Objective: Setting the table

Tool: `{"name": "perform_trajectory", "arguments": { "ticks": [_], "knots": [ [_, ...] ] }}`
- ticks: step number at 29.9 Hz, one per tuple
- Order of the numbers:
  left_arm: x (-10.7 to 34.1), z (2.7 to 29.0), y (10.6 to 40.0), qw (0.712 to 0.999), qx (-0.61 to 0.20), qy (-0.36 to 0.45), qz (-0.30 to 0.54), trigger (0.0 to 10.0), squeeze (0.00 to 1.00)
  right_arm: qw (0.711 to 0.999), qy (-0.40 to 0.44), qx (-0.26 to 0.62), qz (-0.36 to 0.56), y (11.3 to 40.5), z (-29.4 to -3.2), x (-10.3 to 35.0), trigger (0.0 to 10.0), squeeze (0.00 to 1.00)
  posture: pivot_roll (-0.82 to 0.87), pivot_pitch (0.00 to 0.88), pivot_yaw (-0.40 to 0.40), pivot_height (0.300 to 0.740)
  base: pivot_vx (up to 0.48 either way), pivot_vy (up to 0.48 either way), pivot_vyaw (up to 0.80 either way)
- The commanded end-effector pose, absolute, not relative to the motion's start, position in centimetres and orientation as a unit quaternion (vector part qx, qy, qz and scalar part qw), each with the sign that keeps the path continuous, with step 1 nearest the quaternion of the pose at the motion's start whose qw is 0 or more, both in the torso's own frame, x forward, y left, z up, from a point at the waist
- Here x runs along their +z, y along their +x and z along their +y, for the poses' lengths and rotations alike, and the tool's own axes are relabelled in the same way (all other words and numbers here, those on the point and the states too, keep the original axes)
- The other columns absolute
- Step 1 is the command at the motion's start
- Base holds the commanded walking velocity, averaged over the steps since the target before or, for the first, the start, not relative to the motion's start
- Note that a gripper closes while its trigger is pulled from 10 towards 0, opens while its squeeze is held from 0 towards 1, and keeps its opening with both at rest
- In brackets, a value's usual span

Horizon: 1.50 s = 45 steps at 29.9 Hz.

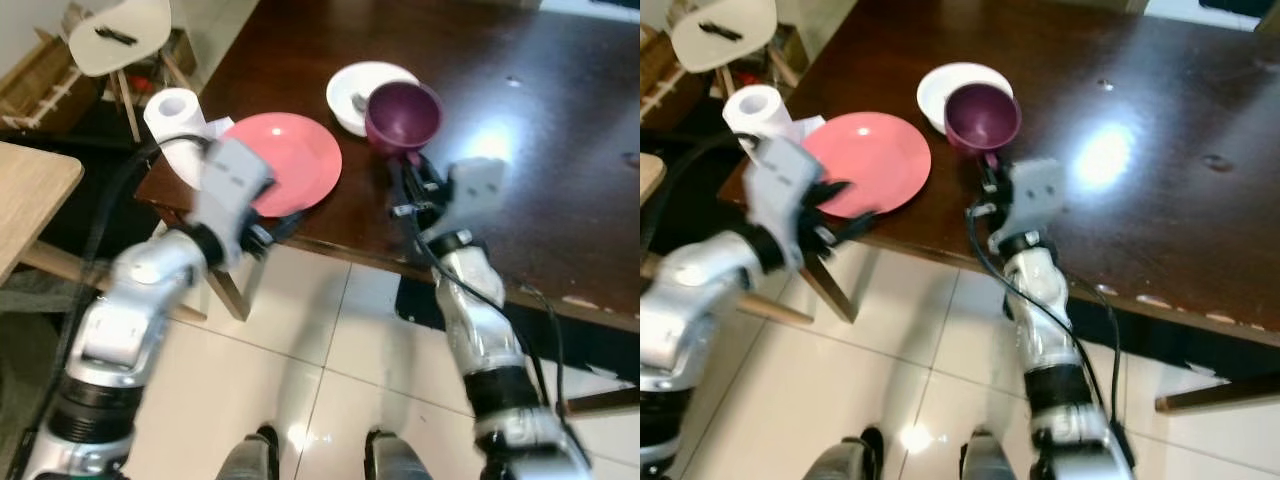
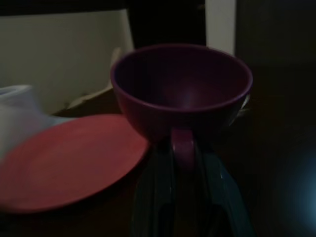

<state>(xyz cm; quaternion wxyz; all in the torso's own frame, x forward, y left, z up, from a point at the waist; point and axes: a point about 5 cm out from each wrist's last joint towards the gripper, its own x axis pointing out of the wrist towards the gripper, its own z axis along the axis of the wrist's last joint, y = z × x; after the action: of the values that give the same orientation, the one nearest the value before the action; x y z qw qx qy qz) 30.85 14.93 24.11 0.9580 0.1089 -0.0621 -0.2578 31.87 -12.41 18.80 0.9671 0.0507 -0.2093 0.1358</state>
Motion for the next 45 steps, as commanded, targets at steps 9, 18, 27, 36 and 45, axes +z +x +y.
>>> {"name": "perform_trajectory", "arguments": {
  "ticks": [9,18,27,36,45],
  "knots": [
    [18.8,19.2,28.7,0.985,-0.143,0.102,-0.002,10.0,0.00,0.983,0.067,0.101,-0.137,26.6,-12.6,15.2,10.0,0.00,-0.13,0.093,0.071,0.740,0.000,0.000,0.00],
    [11.0,19.0,26.7,0.988,-0.094,0.074,0.093,10.0,0.00,0.992,0.002,0.039,-0.124,24.2,-15.3,14.0,10.0,0.00,-0.17,0.082,0.063,0.740,0.000,0.000,0.00],
    [11.8,18.2,27.1,0.990,-0.098,0.075,0.069,10.0,0.00,0.991,-0.005,0.048,-0.122,25.1,-14.7,14.3,10.0,0.00,-0.17,0.065,0.061,0.740,0.000,0.000,0.00],
    [11.0,18.1,27.0,0.992,-0.080,0.072,0.058,10.0,0.00,0.995,-0.008,0.069,-0.078,24.4,-14.0,12.1,10.0,0.00,-0.17,0.049,0.054,0.740,0.000,0.000,0.00],
    [10.9,17.6,27.0,0.992,-0.085,0.072,0.057,10.0,0.00,0.995,0.005,0.069,-0.075,24.6,-14.0,12.2,10.0,0.00,-0.17,0.038,0.059,0.740,0.000,0.000,0.00]
  ]
}}
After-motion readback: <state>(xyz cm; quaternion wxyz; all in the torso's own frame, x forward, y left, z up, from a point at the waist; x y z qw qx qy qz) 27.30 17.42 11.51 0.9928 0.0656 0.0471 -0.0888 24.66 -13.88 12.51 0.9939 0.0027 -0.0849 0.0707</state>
